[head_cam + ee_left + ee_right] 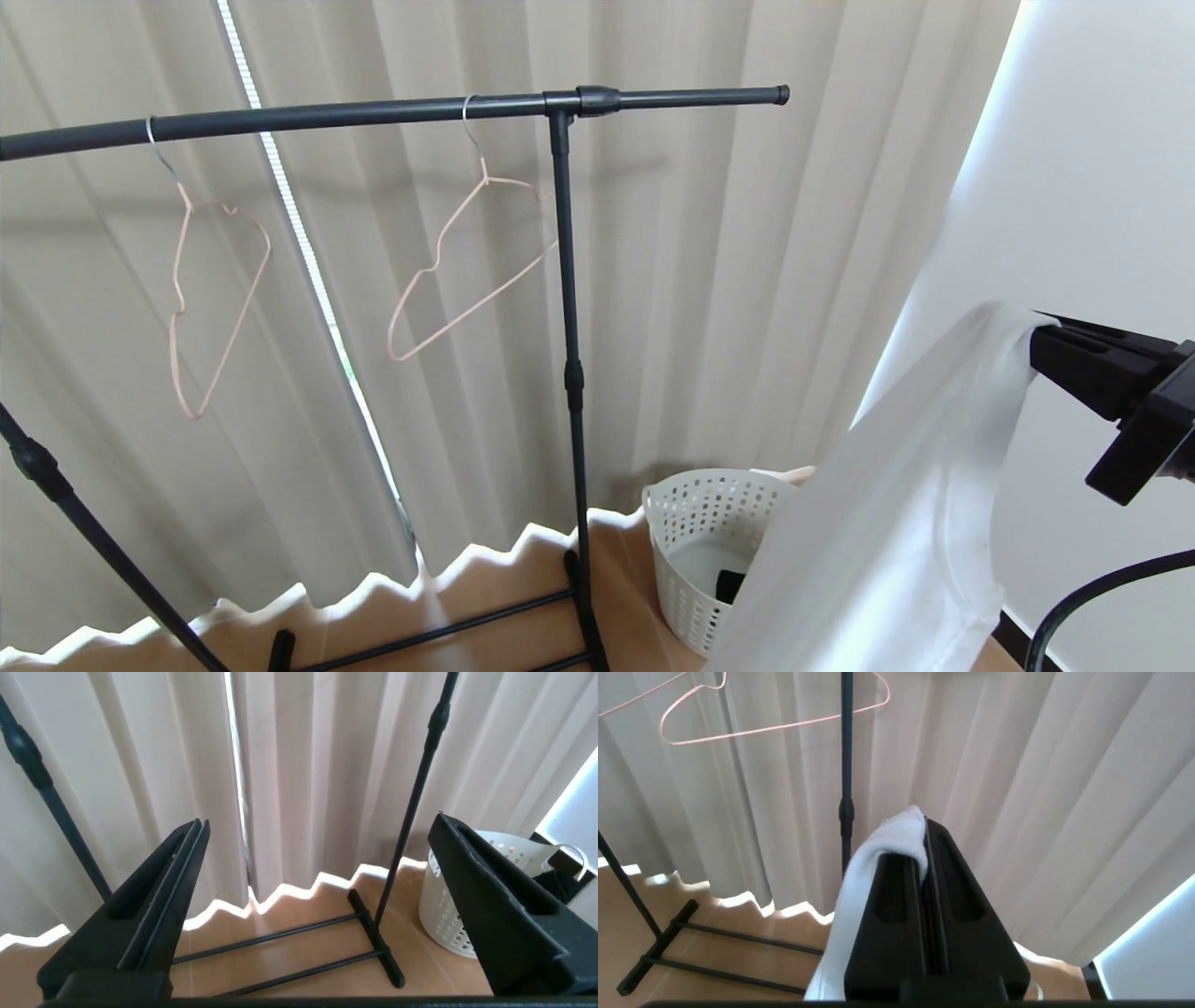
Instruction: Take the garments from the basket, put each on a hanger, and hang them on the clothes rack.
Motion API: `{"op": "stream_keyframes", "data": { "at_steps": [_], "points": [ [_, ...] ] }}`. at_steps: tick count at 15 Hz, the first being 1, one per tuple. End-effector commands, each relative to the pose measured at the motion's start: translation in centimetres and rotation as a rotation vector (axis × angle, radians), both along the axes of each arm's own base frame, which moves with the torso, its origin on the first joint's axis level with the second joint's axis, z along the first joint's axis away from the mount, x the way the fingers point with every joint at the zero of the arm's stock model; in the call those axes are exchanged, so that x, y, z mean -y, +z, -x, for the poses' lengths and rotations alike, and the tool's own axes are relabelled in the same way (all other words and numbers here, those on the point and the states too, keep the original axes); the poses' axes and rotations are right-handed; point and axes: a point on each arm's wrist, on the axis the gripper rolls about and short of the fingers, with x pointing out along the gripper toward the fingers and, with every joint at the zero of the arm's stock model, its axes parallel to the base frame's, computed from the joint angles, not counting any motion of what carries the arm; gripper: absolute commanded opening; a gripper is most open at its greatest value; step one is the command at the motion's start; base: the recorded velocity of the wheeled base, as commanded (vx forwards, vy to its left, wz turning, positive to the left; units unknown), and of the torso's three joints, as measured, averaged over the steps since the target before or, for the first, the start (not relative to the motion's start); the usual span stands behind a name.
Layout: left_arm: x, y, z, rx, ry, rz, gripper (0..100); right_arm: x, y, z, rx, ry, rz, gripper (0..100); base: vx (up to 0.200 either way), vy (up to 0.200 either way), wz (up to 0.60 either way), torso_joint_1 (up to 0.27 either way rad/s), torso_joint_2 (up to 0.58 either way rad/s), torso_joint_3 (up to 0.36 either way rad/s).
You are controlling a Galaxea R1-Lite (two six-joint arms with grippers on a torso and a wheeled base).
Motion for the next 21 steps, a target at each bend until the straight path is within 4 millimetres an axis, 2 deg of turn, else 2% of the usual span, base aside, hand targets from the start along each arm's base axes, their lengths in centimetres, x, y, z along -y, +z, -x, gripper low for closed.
{"op": "stream_keyframes", "data": {
  "at_steps": [1, 10, 21],
  "points": [
    [0.00, 0.01, 0.00, 0.001, 0.001, 0.000, 100, 0.12, -0.05, -0.19, -0.003, -0.012, 0.002, 0, 0.000, 0.000, 0.00, 0.212, -0.54, -0.325],
    [0.00, 0.01, 0.00, 0.001, 0.001, 0.000, 100, 0.10, -0.53, -0.23, -0.008, -0.012, 0.031, 0, 0.000, 0.000, 0.00, 0.246, -0.57, -0.395],
    [0.00, 0.01, 0.00, 0.001, 0.001, 0.000, 100, 0.10, -0.62, -0.22, -0.004, -0.013, 0.045, 0, 0.000, 0.000, 0.00, 0.177, -0.38, -0.207]
  ]
}}
